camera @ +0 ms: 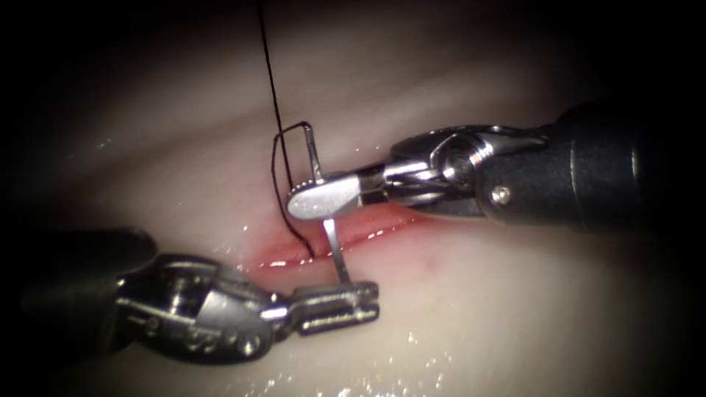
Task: Wound Closure
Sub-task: Hand the needle over to the right grasper, then open the wound with the left grasper.
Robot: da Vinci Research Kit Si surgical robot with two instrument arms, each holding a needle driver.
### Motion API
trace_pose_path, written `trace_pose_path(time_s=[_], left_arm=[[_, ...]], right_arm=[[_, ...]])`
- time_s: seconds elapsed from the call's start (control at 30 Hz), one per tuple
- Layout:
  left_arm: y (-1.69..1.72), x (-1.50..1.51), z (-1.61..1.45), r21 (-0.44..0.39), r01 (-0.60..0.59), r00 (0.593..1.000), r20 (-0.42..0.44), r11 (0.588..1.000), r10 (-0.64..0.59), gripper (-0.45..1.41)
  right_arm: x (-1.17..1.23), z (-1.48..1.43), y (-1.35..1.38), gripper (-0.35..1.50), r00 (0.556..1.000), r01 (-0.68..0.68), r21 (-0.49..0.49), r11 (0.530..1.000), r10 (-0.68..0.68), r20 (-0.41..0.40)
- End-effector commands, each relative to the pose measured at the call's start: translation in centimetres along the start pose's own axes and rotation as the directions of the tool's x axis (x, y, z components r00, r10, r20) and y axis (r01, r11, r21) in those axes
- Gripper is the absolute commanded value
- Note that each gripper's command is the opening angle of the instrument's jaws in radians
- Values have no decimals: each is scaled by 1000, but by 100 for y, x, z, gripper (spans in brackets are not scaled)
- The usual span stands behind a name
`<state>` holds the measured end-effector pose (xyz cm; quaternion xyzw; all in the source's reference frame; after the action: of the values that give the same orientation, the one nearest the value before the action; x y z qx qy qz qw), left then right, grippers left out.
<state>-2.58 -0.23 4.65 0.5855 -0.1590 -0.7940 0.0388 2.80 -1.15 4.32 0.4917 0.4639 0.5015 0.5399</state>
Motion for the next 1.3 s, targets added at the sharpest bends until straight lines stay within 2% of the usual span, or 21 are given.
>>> trace_pose_path(time_s=[0.03,0.17,0.2,0.23,0.33,0.43,0.5,0.6,0.73,0.77,0.9,1.03,1.3], left_arm=[[3,-3,6,-2,0,1000,-5,1000,0,-45],[3,-3,5,-2,1,1000,-5,1000,-1,-42],[3,-3,5,-2,7,1000,-6,1000,-7,9],[3,-3,4,2,72,997,-1,997,-72,69],[4,-1,1,50,192,981,26,980,-193,118],[6,3,-4,65,267,962,36,961,-270,133],[8,5,-12,67,339,939,28,938,-342,130],[10,5,-24,63,382,923,24,922,-384,91],[7,-3,-38,-31,406,914,10,913,-406,-40],[6,-5,-40,-44,411,912,19,911,-410,-45],[1,-14,-40,-81,440,898,60,894,-436,-45],[-3,-25,-35,-72,447,891,122,892,-437,-45],[-3,-52,-19,-70,462,852,312,884,-420,-45]], right_arm=[[2,7,3,-35,1000,3,-2,1000,-3,5],[5,4,5,-35,1000,3,-6,1000,-3,6],[6,3,6,-35,1000,3,-8,1000,-3,4],[7,3,6,-35,1000,2,-12,1000,-2,-1],[10,0,8,-35,1000,8,-15,1000,-8,-17],[15,-2,11,-35,998,31,-24,999,-32,-51],[19,-5,13,-35,992,89,-30,996,-91,-84],[22,-7,15,-35,977,169,-37,985,-173,-122],[23,-9,16,-35,945,290,-40,956,-293,-149],[23,-9,16,-35,939,307,-40,951,-309,-153],[22,-9,15,-35,922,345,-43,937,-348,-169],[20,-10,14,-35,903,388,-51,920,-390,-179],[19,-12,11,-35,848,490,-61,870,-492,-199]])
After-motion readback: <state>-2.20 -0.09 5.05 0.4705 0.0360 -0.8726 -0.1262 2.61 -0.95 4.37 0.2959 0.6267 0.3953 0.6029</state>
